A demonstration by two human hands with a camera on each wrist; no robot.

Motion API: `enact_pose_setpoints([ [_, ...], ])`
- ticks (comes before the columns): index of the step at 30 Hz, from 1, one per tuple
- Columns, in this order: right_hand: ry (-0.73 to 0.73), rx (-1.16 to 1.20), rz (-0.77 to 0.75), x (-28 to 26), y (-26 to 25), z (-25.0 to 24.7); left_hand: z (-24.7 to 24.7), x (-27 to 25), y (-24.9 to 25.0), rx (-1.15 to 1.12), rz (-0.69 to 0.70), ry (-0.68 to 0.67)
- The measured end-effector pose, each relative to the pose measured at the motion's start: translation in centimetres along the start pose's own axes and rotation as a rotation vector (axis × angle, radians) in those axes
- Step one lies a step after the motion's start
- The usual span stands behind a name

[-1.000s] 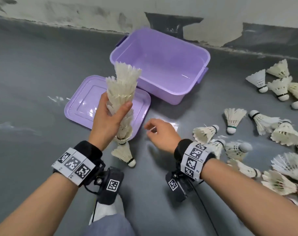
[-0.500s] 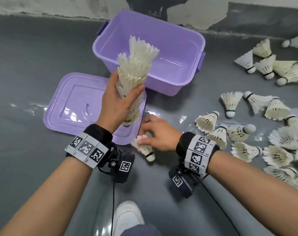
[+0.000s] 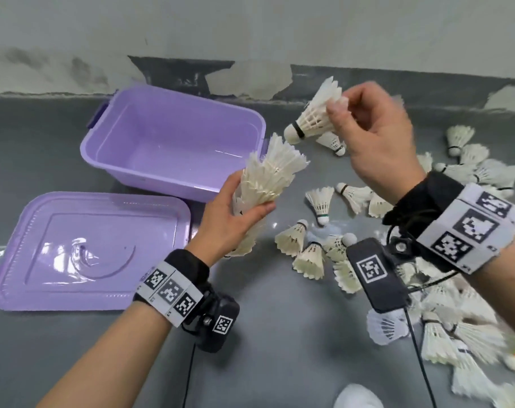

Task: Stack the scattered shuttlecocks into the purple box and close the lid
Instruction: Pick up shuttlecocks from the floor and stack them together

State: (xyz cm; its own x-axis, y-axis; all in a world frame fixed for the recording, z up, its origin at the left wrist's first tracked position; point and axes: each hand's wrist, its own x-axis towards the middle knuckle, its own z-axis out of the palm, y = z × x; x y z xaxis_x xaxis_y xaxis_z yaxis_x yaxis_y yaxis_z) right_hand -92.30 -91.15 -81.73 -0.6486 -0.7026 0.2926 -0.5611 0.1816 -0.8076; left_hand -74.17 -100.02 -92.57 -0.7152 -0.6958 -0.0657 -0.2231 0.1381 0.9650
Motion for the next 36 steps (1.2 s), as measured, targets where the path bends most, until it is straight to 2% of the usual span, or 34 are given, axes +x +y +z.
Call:
enact_pose_setpoints([
  [2, -0.06, 0.016, -0.023, -0.3, 0.6, 0.4, 0.8, 1.1, 0.6, 0.004, 0.025, -0.022],
  [5, -0.156, -0.021, -0.026, -0.9, 2.1, 1.4, 1.0, 2.1, 1.2, 0.031, 0.069, 0.023],
  [10, -0.207, 0.127, 0.049, -1.2, 3.9, 3.6, 0.0, 1.8, 0.5, 0.142, 0.006, 0.017],
  [16, -0.343, 0.137, -0.024, -0.2, 2.6, 5.1, -0.3, 1.8, 0.9, 0.113, -0.082, 0.04],
  [19, -0.288, 0.099, -0.08, 0.2, 1.6, 6.1, -1.0, 1.9, 1.7, 0.111, -0.094, 0.099],
  [22, -0.262, 0.153, -0.009, 0.7, 0.9, 7.5, -2.9, 2.0, 2.2, 0.238, -0.083, 0.111],
  [25, -0.253, 0.234, 0.041, 1.5, 0.9, 9.0, -5.6, 3.0, 2.5, 0.318, -0.015, 0.149],
  [30, -0.24, 0.364, -0.018, 1.2, 1.2, 9.2, -7.4, 4.6, 1.9, 0.213, 0.014, 0.107],
  [33, -0.132, 0.493, -0.022, 0.8, 1.7, 9.2, -7.1, 4.9, 1.4, 0.097, 0.042, 0.139],
  [35, -0.055, 0.429, 0.069, 0.4, 2.3, 9.6, -7.2, 5.1, 1.2, 0.011, 0.049, 0.191],
  [36, -0.08, 0.311, 0.108, 0.2, 2.7, 9.9, -7.3, 5.2, 1.2, -0.029, 0.055, 0.211],
])
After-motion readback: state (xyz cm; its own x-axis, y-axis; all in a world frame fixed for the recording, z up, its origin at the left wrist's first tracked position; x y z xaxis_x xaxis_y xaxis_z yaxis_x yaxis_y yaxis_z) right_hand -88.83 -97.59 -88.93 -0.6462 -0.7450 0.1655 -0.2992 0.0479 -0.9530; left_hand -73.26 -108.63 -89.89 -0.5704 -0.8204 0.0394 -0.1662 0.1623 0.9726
